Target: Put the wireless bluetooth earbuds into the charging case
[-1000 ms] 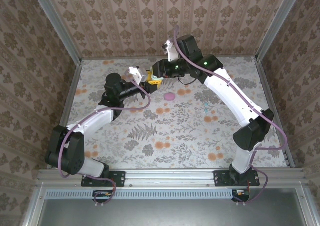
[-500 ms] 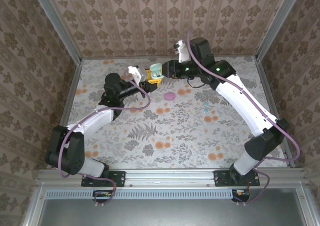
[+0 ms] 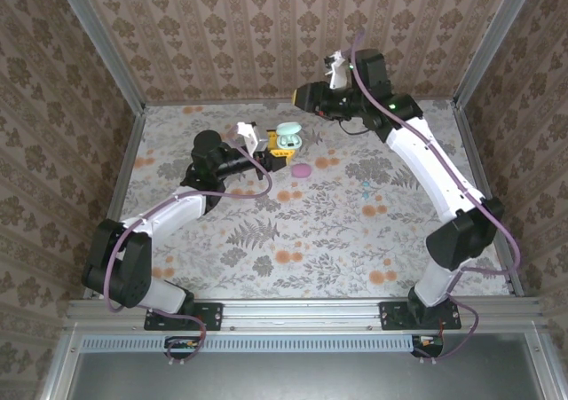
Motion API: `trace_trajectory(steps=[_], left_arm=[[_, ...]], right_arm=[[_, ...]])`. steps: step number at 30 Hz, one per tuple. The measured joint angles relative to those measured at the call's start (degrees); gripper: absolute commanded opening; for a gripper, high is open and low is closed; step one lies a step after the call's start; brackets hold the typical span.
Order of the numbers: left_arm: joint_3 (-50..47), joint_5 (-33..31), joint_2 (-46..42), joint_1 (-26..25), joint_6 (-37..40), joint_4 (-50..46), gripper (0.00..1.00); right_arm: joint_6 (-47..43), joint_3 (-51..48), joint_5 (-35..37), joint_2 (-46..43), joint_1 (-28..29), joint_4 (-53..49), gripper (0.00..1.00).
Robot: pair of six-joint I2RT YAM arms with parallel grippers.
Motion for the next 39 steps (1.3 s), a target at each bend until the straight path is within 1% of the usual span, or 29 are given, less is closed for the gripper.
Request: trace_trajectory(steps=[5, 9, 14, 15, 17, 27, 34, 39], left_arm=[[0.0, -0.3, 0.0, 0.0, -0.3, 0.4, 0.20], [0.2, -0.8, 0.3, 0.0, -1.4, 1.6, 0.21], [0.7, -1.5, 1.6, 0.1, -2.7, 2.4, 0.20], [1.0, -1.6, 1.7, 0.1, -2.8, 2.5, 0.21], [1.1, -1.7, 1.7, 0.1, -3.0, 2.6, 0.20], [1.2, -2.0, 1.8, 0.1, -3.9, 3.5, 0.21], [1.9, -2.0, 1.8, 0.1, -3.9, 4.0, 0.21], [2.3, -2.0, 2.0, 0.1, -3.9, 4.1, 0.22]], right_arm=[[-0.2, 0.2, -4.2, 2.6, 0.1, -1.5, 0.47], [-0.7, -0.5, -9.4, 2.6, 0.1, -2.0, 0.49], [0.1, -5.9, -14.4, 1.2, -0.2, -0.2, 0.53], [0.7, -7.2, -15.5, 1.0, -0.2, 0.4, 0.59], [1.9, -9.2, -17.3, 0.8, -0.4, 2.2, 0.63], [10.3, -16.8, -25.7, -0.9, -2.3, 13.3, 0.61], [16.1, -19.8, -31.0, -1.3, -3.0, 21.0, 0.53], [18.1, -20.4, -33.2, -1.3, -3.1, 23.9, 0.49]])
